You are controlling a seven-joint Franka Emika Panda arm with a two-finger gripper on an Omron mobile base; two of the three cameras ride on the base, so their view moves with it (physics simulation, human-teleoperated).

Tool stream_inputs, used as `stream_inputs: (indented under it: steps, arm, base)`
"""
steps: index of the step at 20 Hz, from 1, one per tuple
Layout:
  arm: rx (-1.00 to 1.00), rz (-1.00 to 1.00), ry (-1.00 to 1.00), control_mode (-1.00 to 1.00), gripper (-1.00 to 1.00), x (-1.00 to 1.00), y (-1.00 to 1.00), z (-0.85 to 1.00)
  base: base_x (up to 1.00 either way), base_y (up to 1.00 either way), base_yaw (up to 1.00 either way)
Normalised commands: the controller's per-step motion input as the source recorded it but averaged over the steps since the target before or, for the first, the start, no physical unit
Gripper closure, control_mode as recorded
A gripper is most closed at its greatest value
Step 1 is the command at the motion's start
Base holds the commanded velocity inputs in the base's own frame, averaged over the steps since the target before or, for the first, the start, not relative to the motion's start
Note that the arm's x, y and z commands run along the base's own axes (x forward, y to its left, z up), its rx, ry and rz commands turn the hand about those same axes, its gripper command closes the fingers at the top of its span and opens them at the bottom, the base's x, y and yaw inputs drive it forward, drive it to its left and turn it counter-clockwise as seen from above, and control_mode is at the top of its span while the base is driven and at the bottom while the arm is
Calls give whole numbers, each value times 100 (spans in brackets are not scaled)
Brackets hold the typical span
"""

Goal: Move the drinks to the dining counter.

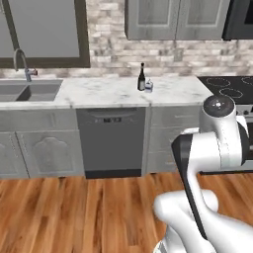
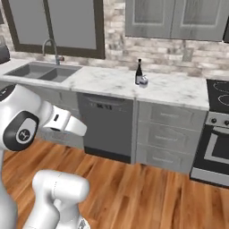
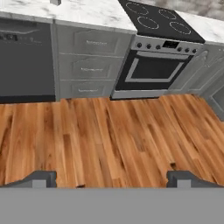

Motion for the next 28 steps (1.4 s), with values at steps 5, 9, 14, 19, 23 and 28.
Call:
stream_inputs:
  steps: [5, 9, 14, 19, 23, 28]
  arm:
    - [0, 0, 0, 100, -100, 0, 0, 0]
    - [0, 0, 0, 100, -100, 0, 0, 0]
    - [0, 0, 0, 100, -100, 0, 0, 0]
    - [0, 0, 0, 100, -100, 0, 0, 0]
    - [0, 0, 0, 100, -100, 0, 0, 0]
    - [0, 0, 0, 100, -100, 0, 0, 0]
  base:
    - [100, 33, -13]
    - [100, 43, -14]
    - [100, 15, -7]
    - [100, 0, 0]
    - [100, 2, 0]
    - [100, 5, 0]
